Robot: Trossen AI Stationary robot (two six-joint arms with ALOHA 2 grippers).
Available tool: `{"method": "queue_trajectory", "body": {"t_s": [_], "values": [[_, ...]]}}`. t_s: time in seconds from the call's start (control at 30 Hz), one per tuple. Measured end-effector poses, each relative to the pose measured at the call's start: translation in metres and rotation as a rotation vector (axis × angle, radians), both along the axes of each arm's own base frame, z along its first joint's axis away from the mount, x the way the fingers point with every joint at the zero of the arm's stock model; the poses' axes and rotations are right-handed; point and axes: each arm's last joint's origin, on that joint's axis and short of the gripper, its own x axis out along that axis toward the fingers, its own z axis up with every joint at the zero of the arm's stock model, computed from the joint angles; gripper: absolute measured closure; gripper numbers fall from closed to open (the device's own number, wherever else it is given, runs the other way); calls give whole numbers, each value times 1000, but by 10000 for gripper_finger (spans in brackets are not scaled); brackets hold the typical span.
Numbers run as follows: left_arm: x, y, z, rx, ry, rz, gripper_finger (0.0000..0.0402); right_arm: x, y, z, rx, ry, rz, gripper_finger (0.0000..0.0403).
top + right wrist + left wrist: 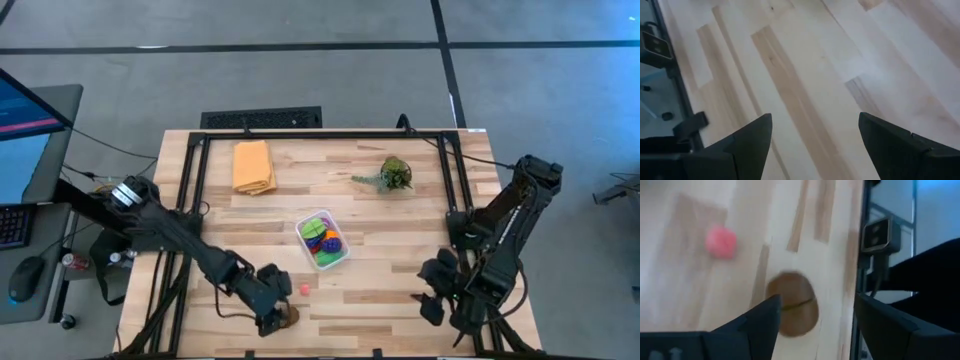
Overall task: Pick and placing Produce into tupperware
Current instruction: Put the brown kiwi into the transparent bin
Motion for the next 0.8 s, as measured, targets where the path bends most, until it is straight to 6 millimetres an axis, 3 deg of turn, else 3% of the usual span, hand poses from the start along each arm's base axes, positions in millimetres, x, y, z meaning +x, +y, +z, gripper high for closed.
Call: {"method": "queue_trajectory", "body": {"t_s": [0.23,0.8], "values": [[-1,-12,-26,-20,109,66,136,-2,-4,-1,-49,25,7,81],[4,-18,-40,-26,110,90,122,1,-9,-1,-82,39,7,81]]}}
